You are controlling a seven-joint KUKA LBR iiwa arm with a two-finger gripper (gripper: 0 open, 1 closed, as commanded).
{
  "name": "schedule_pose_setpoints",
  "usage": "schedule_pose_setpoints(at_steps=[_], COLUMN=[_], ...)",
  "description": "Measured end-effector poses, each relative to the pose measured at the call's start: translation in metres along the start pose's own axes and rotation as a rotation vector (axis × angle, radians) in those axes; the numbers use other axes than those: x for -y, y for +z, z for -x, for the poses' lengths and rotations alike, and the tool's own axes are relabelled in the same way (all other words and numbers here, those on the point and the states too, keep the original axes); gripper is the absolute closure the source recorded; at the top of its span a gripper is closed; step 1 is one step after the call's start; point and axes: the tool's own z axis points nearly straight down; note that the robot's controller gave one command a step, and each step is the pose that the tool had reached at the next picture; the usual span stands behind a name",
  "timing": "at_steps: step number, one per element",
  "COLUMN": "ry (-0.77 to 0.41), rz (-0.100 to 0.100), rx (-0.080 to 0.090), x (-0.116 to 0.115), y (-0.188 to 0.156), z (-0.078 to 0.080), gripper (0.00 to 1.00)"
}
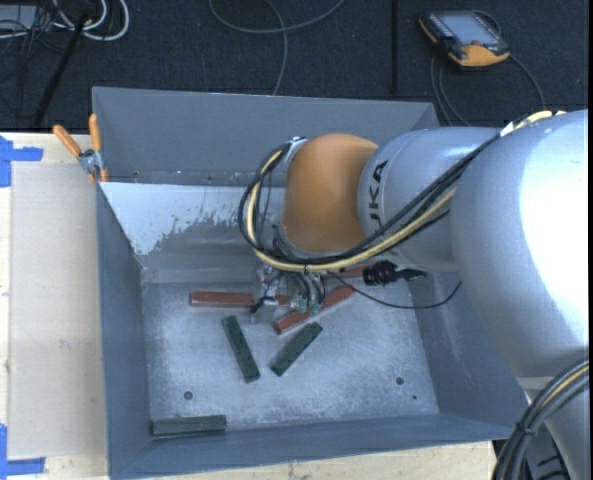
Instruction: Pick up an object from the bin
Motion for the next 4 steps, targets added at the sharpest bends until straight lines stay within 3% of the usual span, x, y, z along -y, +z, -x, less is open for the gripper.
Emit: schedule_pose_setpoints(at_steps=[1,2,3,4], ry=[0.008,-0.011,-0.14,-0.139], rz=[-0.003,-0.001,-0.001,-0.001], rx=[-0.013,-0.001,-0.007,-0.007], x=[0.01,-0.008,-0.03,-0.029], y=[-0.044,-0.072,-0.011,-0.011], z=[-0.017,0.005,-0.076,-0.075], gripper=[1.0,1.0,0.0,0.0])
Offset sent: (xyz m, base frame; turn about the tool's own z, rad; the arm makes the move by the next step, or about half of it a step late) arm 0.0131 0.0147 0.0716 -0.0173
